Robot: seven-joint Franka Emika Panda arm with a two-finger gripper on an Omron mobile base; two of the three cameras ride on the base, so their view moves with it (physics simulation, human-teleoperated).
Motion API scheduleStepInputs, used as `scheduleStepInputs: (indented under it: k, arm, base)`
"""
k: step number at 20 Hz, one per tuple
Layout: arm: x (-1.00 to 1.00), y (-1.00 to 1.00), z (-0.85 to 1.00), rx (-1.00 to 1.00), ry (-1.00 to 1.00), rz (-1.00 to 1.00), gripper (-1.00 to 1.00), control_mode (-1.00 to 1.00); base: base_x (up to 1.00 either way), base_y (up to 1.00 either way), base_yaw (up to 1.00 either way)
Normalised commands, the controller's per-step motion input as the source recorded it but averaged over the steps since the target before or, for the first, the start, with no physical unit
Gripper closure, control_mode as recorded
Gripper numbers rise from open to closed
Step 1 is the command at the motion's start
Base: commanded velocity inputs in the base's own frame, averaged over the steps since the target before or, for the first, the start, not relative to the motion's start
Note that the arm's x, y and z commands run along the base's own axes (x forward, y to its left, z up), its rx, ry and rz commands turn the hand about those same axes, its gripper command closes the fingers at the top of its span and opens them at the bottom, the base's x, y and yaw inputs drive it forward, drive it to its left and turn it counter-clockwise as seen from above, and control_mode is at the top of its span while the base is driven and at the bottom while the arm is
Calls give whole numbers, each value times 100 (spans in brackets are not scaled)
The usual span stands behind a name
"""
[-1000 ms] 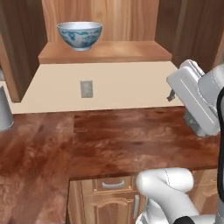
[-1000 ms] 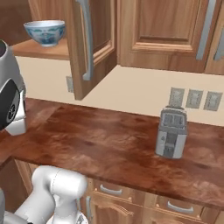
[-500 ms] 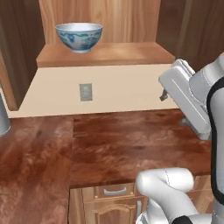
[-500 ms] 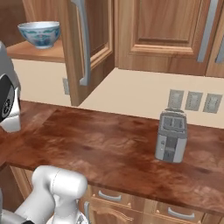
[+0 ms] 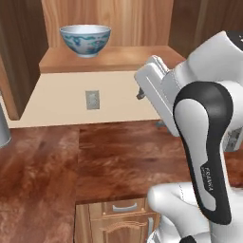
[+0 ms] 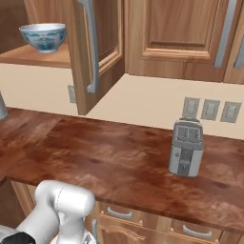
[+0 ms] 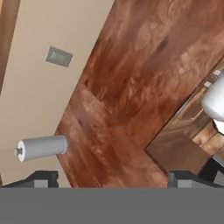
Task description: Pick up the bowls from the cabinet and place each bowl in front of a stool on the dining counter.
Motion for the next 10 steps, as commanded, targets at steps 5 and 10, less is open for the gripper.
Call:
scheduleStepInputs:
  k: [5,10]
  arm:
    - [98,-2,45,14,0,0,-100,-100]
    - [89,0,48,9,0,0,-100,-100]
  base:
    - [0,0,0]
    - [0,0,0]
